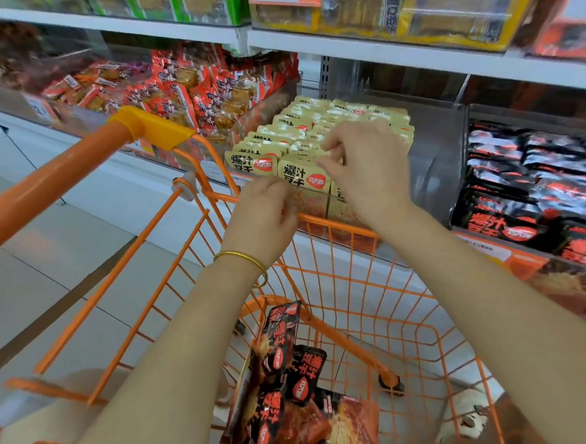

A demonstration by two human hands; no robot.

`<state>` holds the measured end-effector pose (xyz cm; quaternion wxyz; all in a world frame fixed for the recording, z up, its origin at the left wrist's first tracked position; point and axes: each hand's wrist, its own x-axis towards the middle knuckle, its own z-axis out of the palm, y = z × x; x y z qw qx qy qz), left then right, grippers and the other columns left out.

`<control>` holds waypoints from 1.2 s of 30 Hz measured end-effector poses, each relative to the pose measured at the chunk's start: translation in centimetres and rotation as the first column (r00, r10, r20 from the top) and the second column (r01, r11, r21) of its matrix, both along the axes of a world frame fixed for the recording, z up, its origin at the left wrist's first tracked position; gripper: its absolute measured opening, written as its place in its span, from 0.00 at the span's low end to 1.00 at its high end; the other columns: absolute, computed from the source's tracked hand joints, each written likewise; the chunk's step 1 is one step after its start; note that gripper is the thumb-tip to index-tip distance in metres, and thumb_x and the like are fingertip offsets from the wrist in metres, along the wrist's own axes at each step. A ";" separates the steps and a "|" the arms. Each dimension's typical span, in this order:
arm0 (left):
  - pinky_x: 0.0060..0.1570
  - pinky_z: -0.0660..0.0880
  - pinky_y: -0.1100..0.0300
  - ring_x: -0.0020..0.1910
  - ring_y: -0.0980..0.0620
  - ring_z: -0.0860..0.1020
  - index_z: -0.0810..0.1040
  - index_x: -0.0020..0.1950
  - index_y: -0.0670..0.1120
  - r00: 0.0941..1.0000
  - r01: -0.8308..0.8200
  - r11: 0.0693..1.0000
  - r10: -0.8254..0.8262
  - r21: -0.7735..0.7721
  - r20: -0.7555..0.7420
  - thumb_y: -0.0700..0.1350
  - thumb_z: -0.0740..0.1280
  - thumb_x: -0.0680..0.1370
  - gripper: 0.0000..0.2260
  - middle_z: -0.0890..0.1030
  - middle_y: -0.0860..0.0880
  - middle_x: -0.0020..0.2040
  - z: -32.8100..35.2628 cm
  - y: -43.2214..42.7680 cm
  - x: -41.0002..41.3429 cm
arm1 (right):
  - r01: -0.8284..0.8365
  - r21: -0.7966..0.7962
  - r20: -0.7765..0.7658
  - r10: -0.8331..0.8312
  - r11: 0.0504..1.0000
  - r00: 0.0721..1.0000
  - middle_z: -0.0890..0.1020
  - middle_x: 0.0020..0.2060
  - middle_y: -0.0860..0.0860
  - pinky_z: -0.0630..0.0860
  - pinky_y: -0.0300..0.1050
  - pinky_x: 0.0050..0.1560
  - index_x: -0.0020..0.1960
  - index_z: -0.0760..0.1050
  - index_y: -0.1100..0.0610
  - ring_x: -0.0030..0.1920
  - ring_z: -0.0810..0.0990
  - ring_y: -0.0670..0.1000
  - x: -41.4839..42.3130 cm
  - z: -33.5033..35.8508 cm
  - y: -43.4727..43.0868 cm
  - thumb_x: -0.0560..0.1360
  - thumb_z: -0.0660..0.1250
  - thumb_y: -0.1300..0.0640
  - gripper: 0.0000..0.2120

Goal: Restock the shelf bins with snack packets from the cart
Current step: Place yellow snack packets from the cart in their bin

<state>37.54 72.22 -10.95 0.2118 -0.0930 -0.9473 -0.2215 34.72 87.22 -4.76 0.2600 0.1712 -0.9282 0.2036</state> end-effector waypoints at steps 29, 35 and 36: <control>0.55 0.67 0.50 0.49 0.41 0.75 0.80 0.56 0.48 0.995 0.099 0.988 -0.099 -0.117 0.005 0.44 0.58 0.73 0.16 0.82 0.46 0.46 -0.4 1.3 1.4 | -0.820 0.291 0.568 0.601 0.492 0.562 0.75 0.56 0.57 0.73 0.56 0.43 0.61 0.73 0.58 0.45 0.75 0.59 10.6 -19.1 -5.4 0.73 0.57 0.72 0.20; 0.55 0.67 0.51 0.49 0.43 0.76 0.80 0.57 0.48 0.992 0.124 0.986 -0.125 -0.115 0.000 0.45 0.58 0.73 0.16 0.81 0.48 0.46 -0.8 0.9 1.3 | -0.773 -0.004 0.570 0.637 0.634 0.519 0.81 0.46 0.56 0.70 0.43 0.45 0.48 0.80 0.62 0.48 0.78 0.55 9.9 -17.4 -4.0 0.73 0.61 0.71 0.11; 0.55 0.68 0.51 0.49 0.43 0.76 0.80 0.57 0.48 0.992 0.127 0.987 -0.127 -0.095 0.010 0.45 0.58 0.73 0.16 0.82 0.48 0.48 -0.8 0.9 1.2 | -0.726 -0.083 0.595 0.619 0.682 0.513 0.81 0.49 0.55 0.72 0.44 0.49 0.48 0.80 0.62 0.51 0.78 0.53 9.1 -16.1 -3.5 0.74 0.62 0.70 0.10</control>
